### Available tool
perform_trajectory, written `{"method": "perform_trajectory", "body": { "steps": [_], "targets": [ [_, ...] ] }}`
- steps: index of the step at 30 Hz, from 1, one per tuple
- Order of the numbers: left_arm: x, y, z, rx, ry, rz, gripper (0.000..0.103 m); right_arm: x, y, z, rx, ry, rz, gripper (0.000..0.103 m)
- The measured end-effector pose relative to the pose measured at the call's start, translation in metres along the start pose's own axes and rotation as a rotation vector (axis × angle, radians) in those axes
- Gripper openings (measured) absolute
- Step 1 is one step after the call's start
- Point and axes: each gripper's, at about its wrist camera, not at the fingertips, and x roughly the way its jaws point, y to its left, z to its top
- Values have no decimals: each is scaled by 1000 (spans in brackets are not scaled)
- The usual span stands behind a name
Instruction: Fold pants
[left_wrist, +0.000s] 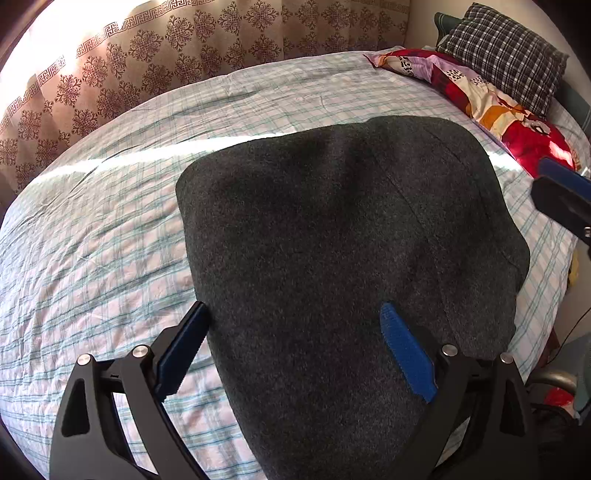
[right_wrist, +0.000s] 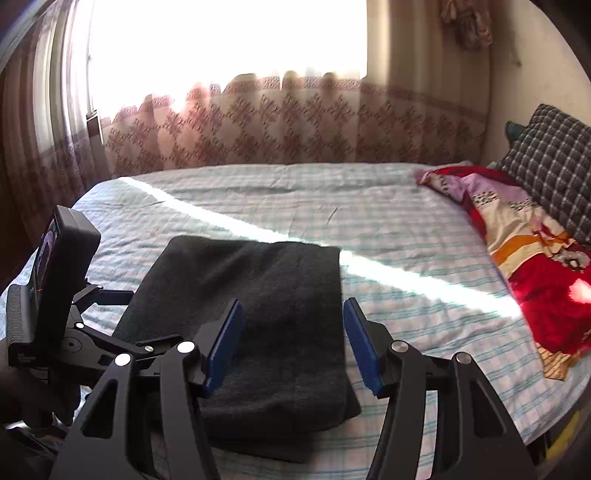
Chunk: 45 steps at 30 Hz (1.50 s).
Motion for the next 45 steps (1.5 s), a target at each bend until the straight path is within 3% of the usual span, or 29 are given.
{"method": "perform_trajectory", "body": {
  "steps": [5, 6, 12, 17, 22, 25, 28, 30, 39, 42, 45],
  "targets": [
    [6, 12, -19, -76, 24, -66, 95, 59, -13, -43, 29, 279, 69, 57],
    [12, 14, -24, -83, 44, -89, 95, 63, -11, -52, -7, 291, 56, 57],
    [19, 25, -31, -132, 55, -144, 98, 57, -12, -49, -5, 274, 54, 56],
    [-2, 29, -12, -105, 7, -113, 98, 24, -18, -13, -15, 114, 15, 57],
    [-9, 47, 33, -175, -51, -84, 98, 40, -14, 35, -42, 24, 61, 57],
    [2, 55, 60, -212, -62, -71, 97, 69, -12, 55, -20, 43, 131, 57],
    [22, 55, 77, -216, -34, -87, 89, 95, -11, 59, 17, 87, 195, 57],
    [36, 53, 82, -205, -10, -75, 80, 111, -9, 56, 5, 101, 169, 57],
    [67, 43, 84, -174, 13, -30, 83, 144, -6, 43, -53, 163, 51, 58],
    [66, 38, 82, -156, 7, 0, 84, 138, -7, 43, -53, 160, 52, 58],
    [52, 37, 78, -153, -2, 27, 84, 106, -8, 42, -52, 117, 53, 58]
  ]
}}
